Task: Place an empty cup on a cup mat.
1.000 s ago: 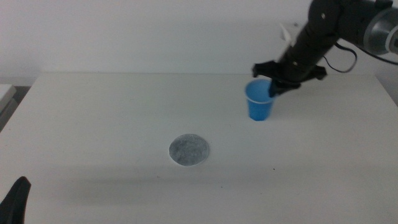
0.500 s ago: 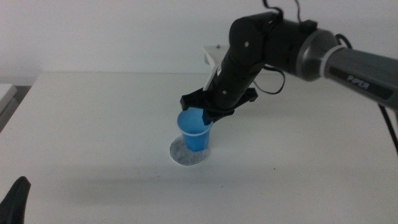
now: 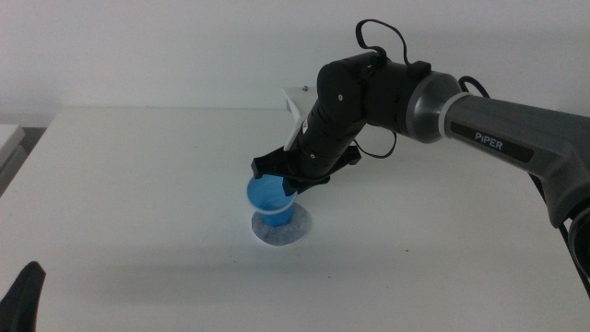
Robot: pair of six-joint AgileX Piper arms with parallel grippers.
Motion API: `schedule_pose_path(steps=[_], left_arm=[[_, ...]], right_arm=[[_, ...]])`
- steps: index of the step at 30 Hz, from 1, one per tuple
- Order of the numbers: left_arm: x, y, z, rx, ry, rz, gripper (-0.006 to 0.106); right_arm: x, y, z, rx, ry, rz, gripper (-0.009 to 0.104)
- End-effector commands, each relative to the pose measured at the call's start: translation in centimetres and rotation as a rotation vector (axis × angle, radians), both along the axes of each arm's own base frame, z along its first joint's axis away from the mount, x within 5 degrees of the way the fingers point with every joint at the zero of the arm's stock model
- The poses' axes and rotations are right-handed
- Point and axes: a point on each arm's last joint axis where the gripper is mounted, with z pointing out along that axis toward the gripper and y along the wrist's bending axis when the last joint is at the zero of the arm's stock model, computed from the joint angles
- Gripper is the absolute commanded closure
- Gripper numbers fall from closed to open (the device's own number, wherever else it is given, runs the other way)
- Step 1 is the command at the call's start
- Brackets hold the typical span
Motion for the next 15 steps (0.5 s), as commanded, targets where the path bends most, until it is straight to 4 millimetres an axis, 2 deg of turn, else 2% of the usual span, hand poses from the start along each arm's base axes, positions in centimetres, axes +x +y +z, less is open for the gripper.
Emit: schedule_pose_path(steps=[1, 4, 6, 8, 10, 12, 15], left_arm=[[0.0, 0.0, 0.1, -0.011, -0.015, -0.004, 0.007], [0.0, 0.0, 0.1, -0.011, -0.015, -0.004, 0.007], [0.0, 0.0, 0.1, -0.011, -0.015, -0.004, 0.007], [0.0, 0.0, 0.1, -0.011, -0.015, -0.004, 0.007], [0.0, 0.0, 0.1, -0.011, -0.015, -0.004, 0.007], [0.0, 0.0, 0.1, -0.011, -0.015, -0.004, 0.007], [0.0, 0.0, 0.1, -0.011, -0.015, -0.004, 0.007]], right_arm=[[-0.1, -0.2, 0.3, -0.020, -0.006, 0.007, 0.082], [-0.3, -0.5, 0.3, -0.060, 0.015, 0.016, 0.069], [-0.5, -0.8, 0.8, -0.082, 0.018, 0.022, 0.054], [-0.8, -1.2, 2.2, -0.076, -0.002, 0.021, 0.040], [-1.1, -1.6, 4.2, -0.057, -0.039, 0.034, 0.026], [-1.8, -2.6, 7.1, -0.041, -0.089, 0.047, 0.016], [-3.0, -5.4, 12.0, -0.044, -0.172, 0.033, 0.008]])
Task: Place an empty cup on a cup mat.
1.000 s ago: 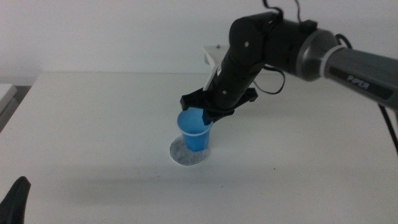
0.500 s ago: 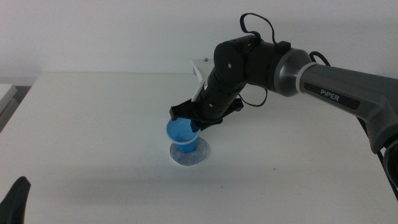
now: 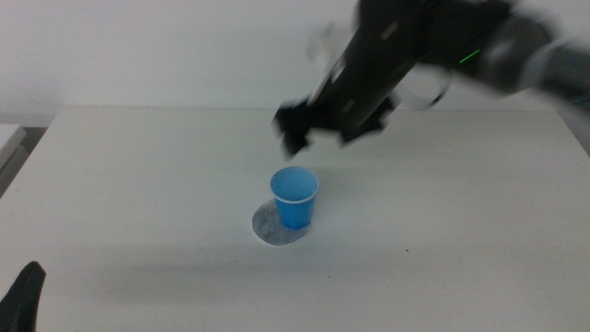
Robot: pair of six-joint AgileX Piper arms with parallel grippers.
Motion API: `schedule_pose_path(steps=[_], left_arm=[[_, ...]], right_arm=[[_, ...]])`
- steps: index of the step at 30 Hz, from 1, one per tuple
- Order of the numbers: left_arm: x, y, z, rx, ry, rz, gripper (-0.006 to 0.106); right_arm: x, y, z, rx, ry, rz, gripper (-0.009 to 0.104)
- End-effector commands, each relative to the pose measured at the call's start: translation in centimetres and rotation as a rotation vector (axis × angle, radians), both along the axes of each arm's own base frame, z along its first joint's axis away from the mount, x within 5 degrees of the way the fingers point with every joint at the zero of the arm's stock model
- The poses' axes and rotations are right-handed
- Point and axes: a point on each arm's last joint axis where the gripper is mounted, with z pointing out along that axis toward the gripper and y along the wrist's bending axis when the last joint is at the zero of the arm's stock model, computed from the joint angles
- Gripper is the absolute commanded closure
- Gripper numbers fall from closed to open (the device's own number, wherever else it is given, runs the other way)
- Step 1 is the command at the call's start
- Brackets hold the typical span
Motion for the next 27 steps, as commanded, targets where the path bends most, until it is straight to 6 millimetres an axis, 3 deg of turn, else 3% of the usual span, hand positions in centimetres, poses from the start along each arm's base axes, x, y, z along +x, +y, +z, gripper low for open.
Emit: schedule_pose_path(steps=[1, 3, 6, 10, 12, 17, 21, 27], left_arm=[[0.0, 0.0, 0.1, -0.011, -0.015, -0.004, 0.007], [0.0, 0.0, 0.1, -0.011, -0.015, -0.004, 0.007], [0.0, 0.0, 0.1, -0.011, -0.015, -0.004, 0.007], [0.0, 0.0, 0.1, -0.011, -0.015, -0.004, 0.007], [0.0, 0.0, 0.1, -0.011, -0.015, -0.004, 0.007], [0.0, 0.0, 0.1, -0.011, -0.015, -0.004, 0.007], [0.0, 0.0, 0.1, -0.011, -0.015, -0.004, 0.007], [0.0, 0.0, 0.1, -0.011, -0.015, 0.006, 0.007]], right_arm=[[-1.1, -3.5, 5.0, -0.023, -0.101, -0.023, 0.008], [-2.4, -6.6, 8.4, -0.043, -0.169, -0.081, 0.008], [-5.2, -11.6, 11.3, -0.038, -0.247, -0.189, 0.008], [-10.9, -17.8, 12.6, 0.005, -0.371, -0.331, 0.008], [-14.1, -20.3, 11.8, 0.031, -0.436, -0.403, 0.008], [-19.5, -23.2, 8.9, 0.070, -0.521, -0.506, 0.008], [-22.2, -24.0, 7.4, 0.078, -0.511, -0.506, 0.008], [-26.6, -24.9, 5.0, 0.138, -0.646, -0.412, 0.008]])
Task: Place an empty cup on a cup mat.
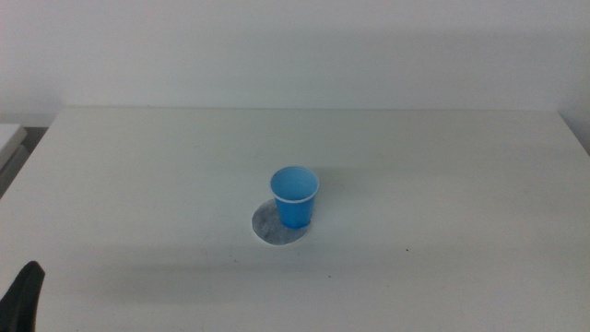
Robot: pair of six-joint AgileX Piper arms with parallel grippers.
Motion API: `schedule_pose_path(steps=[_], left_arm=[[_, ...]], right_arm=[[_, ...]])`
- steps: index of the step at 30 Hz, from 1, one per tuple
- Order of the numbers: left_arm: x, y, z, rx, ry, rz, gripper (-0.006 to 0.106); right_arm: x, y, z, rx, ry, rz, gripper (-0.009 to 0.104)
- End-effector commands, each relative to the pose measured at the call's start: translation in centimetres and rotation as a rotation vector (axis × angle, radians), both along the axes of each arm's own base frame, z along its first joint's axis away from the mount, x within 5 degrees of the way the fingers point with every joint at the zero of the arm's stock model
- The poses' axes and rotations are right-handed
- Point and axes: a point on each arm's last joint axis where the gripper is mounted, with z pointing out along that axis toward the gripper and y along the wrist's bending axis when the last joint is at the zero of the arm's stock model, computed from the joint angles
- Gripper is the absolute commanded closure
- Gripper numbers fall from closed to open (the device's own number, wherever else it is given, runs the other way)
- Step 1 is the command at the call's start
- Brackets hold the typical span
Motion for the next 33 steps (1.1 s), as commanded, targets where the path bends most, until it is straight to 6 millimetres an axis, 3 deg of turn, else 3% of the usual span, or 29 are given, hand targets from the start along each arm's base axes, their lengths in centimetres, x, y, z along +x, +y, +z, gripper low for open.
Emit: schedule_pose_path(steps=[1, 6, 12, 17, 26, 33], left_arm=[[0.0, 0.0, 0.1, -0.011, -0.015, 0.004, 0.007], [0.0, 0.0, 0.1, -0.011, -0.015, 0.005, 0.007], [0.0, 0.0, 0.1, -0.011, -0.015, 0.005, 0.007], [0.0, 0.0, 0.1, -0.011, -0.015, 0.005, 0.007], [0.0, 0.0, 0.1, -0.011, -0.015, 0.005, 0.007], [0.0, 0.0, 0.1, -0.011, -0.015, 0.005, 0.007]], right_arm=[[-1.4, -0.2, -1.4, 0.007, -0.070, 0.039, 0.008], [-3.4, -0.8, -4.4, -0.038, -0.164, 0.018, 0.008], [-4.0, -0.9, -9.1, -0.100, -0.219, -0.021, 0.004], [-4.8, -1.2, -10.7, -0.126, -0.379, -0.056, 0.003], [-4.0, -1.5, -17.5, -0.214, -0.209, -0.048, 0.004], [-3.7, -1.5, -16.9, -0.229, -0.316, -0.056, 0.004]])
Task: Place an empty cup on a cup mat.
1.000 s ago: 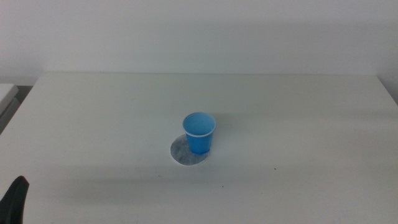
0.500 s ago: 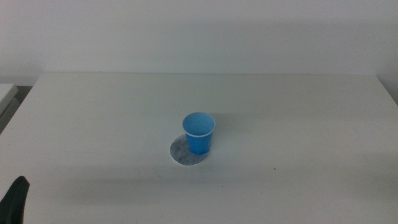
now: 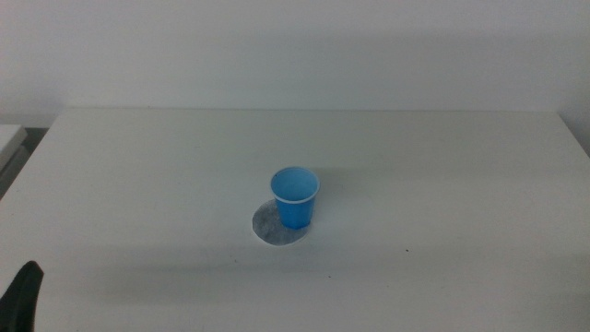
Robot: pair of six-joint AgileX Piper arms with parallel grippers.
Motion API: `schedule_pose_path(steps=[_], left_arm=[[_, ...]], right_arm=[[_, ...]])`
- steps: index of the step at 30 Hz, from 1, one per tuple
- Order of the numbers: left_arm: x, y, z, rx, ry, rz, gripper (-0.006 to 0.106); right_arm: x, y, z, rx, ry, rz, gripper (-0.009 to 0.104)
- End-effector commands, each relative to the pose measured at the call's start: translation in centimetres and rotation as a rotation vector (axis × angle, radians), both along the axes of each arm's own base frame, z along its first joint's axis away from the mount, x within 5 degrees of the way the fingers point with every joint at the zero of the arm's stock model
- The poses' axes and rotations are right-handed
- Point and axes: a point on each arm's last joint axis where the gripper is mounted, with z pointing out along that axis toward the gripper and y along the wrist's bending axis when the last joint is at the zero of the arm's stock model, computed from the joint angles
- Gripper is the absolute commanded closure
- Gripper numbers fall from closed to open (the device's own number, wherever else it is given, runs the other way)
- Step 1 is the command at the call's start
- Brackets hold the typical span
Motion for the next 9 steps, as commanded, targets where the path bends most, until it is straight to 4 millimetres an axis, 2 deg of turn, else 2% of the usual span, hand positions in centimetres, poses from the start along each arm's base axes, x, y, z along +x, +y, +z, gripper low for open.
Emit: schedule_pose_path(steps=[1, 9], left_arm=[[-0.03, -0.01, 0.14, -0.011, -0.015, -0.001, 0.007], [-0.03, -0.01, 0.14, -0.011, -0.015, -0.001, 0.007]], right_arm=[[0.03, 0.03, 0.18, 0.012, -0.030, -0.001, 0.004], [0.03, 0.09, 0.18, 0.046, -0.030, 0.000, 0.004]])
